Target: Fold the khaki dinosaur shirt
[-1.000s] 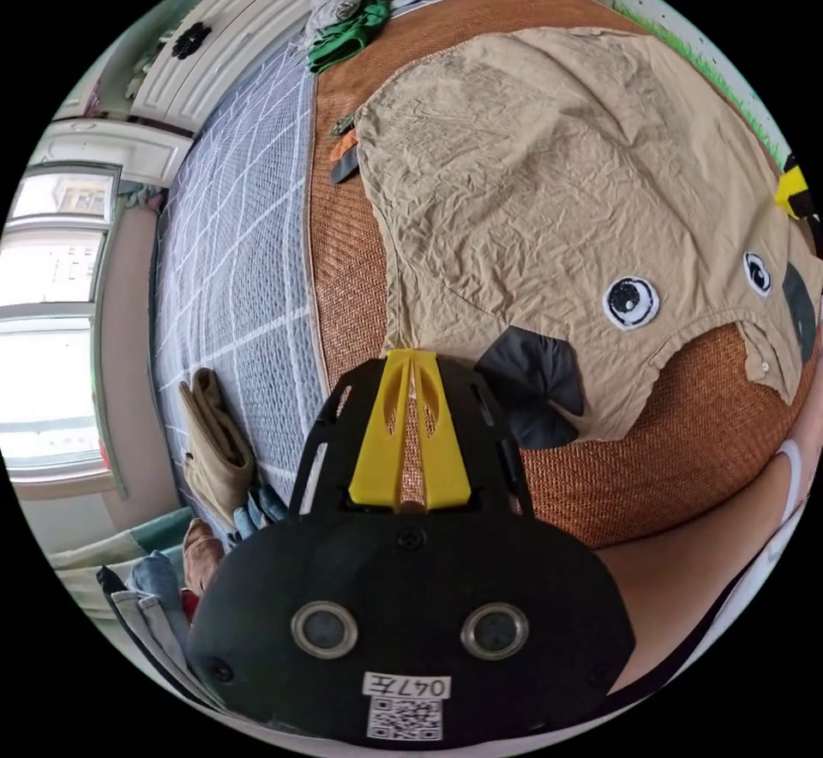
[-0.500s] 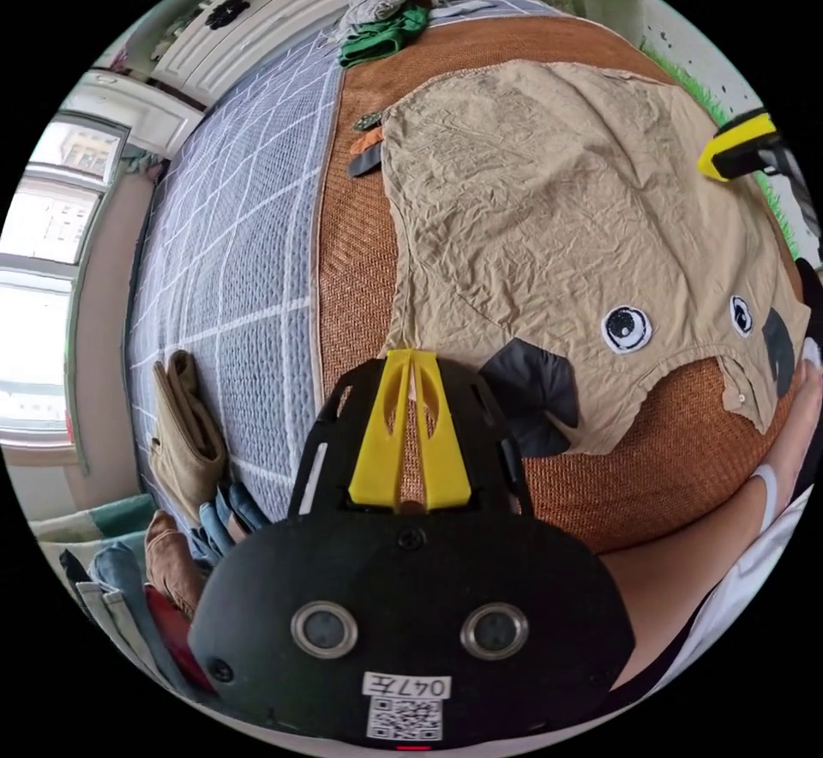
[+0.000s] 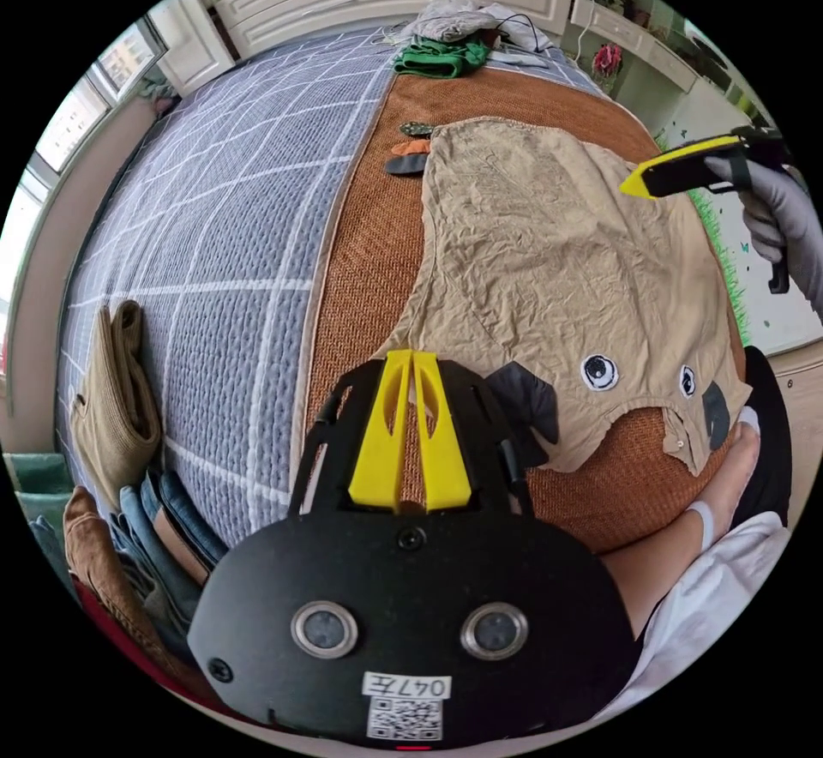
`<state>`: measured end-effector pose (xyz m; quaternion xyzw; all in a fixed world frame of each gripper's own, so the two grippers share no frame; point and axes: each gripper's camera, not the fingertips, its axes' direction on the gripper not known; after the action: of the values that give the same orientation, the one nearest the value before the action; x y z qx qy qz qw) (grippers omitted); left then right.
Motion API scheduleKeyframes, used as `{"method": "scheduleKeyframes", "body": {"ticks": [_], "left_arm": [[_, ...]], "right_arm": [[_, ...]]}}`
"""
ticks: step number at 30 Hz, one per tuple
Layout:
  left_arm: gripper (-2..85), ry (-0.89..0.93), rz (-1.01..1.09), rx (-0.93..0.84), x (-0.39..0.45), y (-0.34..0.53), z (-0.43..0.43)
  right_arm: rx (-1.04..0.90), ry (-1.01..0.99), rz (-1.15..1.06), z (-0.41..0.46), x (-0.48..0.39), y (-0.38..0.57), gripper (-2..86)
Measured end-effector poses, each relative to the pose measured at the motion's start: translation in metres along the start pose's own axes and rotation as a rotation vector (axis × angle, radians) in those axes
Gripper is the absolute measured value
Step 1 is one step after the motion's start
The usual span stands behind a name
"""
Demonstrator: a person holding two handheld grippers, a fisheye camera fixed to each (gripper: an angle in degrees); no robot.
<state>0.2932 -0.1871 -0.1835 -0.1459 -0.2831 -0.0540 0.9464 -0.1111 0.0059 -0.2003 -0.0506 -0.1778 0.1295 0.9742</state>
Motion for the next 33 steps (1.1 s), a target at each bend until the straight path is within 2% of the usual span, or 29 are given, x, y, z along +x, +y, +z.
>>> {"method": "scheduleKeyframes", "body": {"ticks": [2, 4, 6, 8, 10, 15, 18, 23, 29, 33], "left_arm": [[-1.0, 0.036, 0.0, 0.028, -0.012, 0.006, -0.007], [-1.0, 0.057, 0.004, 0.074, -0.022, 0.012, -0.018], [-1.0, 0.052, 0.01, 0.108, -0.032, 0.02, -0.028], [-1.0, 0.056, 0.027, 0.112, -0.037, 0.024, -0.032], [-1.0, 0.05, 0.056, 0.097, -0.038, 0.024, -0.034], [-1.0, -0.003, 0.167, 0.021, -0.033, 0.019, -0.033], [-1.0, -0.047, 0.214, -0.063, -0.029, 0.014, -0.027], [-1.0, -0.154, 0.288, -0.068, -0.021, 0.017, -0.038], [-1.0, -0.203, 0.318, -0.076, -0.026, 0.018, -0.055], [-0.9, -0.159, 0.286, -0.101, -0.045, 0.011, -0.071]], "right_arm": [[-0.154, 0.018, -0.071, 0.038, -0.034, -0.021, -1.1], [-0.206, 0.064, -0.094, 0.058, -0.05, -0.027, -1.0], [-0.163, 0.073, -0.089, 0.049, -0.058, -0.028, -1.1], [0.018, -0.022, -0.11, 0.008, -0.063, -0.016, -1.1], [0.118, -0.012, -0.113, -0.023, -0.062, 0.002, -1.1], [0.165, 0.045, -0.065, -0.061, -0.039, 0.078, -1.1], [0.074, 0.076, 0.006, -0.045, -0.016, 0.137, -1.2], [-0.14, 0.103, 0.057, 0.014, -0.002, 0.222, -1.1], [-0.318, 0.146, -0.022, 0.072, -0.024, 0.252, -1.2], [-0.35, 0.215, -0.079, 0.088, -0.042, 0.261, -1.1]]}}
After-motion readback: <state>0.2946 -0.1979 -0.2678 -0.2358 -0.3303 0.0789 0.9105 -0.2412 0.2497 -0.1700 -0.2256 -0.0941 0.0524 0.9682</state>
